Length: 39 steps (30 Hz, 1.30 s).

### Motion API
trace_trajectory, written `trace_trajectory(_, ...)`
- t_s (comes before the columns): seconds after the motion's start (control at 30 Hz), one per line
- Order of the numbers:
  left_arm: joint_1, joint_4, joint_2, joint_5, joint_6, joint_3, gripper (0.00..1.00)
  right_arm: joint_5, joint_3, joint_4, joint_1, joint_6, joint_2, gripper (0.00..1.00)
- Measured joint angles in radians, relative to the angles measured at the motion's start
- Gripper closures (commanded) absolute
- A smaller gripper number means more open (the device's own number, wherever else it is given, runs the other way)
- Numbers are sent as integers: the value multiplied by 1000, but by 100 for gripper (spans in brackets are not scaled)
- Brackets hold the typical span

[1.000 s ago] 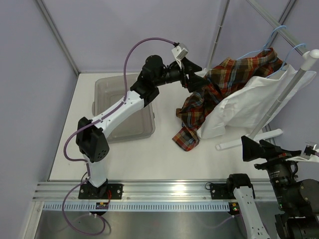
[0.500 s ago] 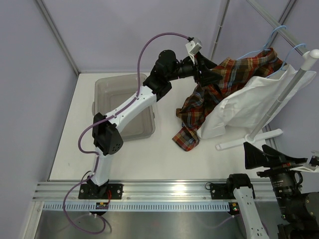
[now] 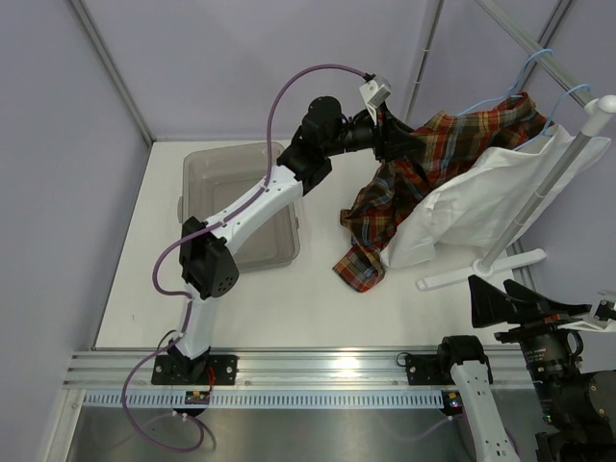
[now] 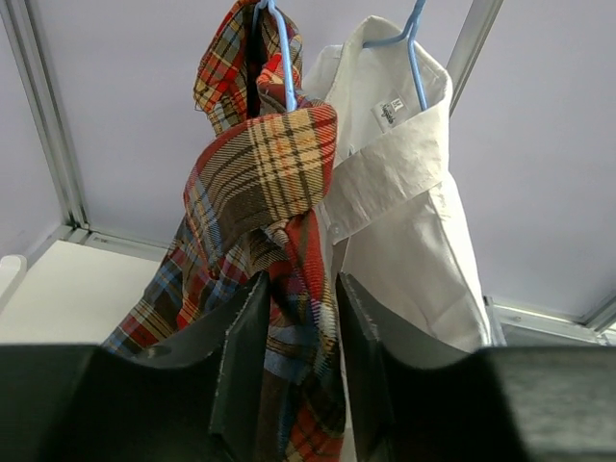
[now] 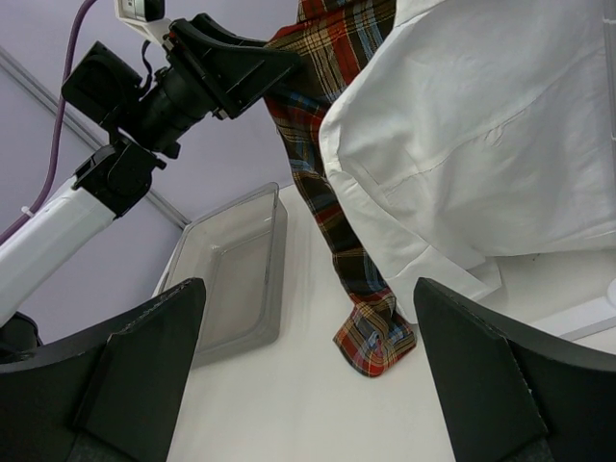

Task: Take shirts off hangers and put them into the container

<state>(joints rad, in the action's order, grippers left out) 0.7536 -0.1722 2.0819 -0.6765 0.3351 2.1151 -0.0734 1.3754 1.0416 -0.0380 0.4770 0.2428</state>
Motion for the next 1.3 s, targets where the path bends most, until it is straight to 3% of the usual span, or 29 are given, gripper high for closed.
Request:
trace_trajectory(0.17, 0, -19, 24, -2, 16, 5, 73, 0, -2, 0, 0, -3, 0, 1)
trace_trajectory(0.27, 0, -45, 39, -2, 38, 5, 88, 0, -2, 0, 0, -4, 0, 1)
trace_trajectory(0.4, 0, -73, 63, -3, 69, 24, 100, 0, -2, 1, 0, -10, 0, 1)
trace_trajectory(0.77, 6, -129, 103, -15, 129, 50, 100, 1, -5, 1, 0, -21, -1, 0)
trace_trajectory(1.0, 15, -250, 43, 17, 135, -112, 100, 0, -10, 2, 0, -27, -11, 1)
trace_trajectory(1.3, 17, -320, -26, 43, 156, -195, 100, 0, -16, 2, 0, -31, -13, 0)
